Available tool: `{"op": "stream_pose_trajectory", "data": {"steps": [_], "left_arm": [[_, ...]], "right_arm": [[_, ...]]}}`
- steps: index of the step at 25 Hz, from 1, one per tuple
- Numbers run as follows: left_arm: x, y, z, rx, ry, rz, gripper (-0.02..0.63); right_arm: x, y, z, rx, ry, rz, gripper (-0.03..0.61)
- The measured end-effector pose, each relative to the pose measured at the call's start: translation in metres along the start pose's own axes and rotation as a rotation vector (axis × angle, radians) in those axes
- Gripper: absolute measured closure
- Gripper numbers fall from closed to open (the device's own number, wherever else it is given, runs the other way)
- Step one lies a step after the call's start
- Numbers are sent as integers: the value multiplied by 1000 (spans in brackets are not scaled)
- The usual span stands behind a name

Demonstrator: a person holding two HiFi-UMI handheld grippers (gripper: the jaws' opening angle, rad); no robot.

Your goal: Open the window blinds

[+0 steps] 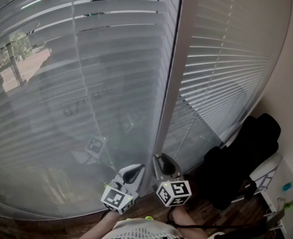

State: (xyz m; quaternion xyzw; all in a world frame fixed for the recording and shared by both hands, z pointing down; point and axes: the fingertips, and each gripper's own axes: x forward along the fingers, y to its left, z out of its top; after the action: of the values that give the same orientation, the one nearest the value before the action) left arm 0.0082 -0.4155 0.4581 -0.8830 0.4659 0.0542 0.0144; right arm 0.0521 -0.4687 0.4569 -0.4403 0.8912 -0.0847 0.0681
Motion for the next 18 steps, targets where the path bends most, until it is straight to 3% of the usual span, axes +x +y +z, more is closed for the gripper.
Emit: {"op": "stream_pose_trajectory", "data": {"steps": [10,18], "left_arm": [[0,1,-1,4,-3,-7,621],[2,1,1,11,2,4,621]], "right_arm": [[1,10,6,-650,93,56,410],[2,19,0,-863,83,51,442]]}}
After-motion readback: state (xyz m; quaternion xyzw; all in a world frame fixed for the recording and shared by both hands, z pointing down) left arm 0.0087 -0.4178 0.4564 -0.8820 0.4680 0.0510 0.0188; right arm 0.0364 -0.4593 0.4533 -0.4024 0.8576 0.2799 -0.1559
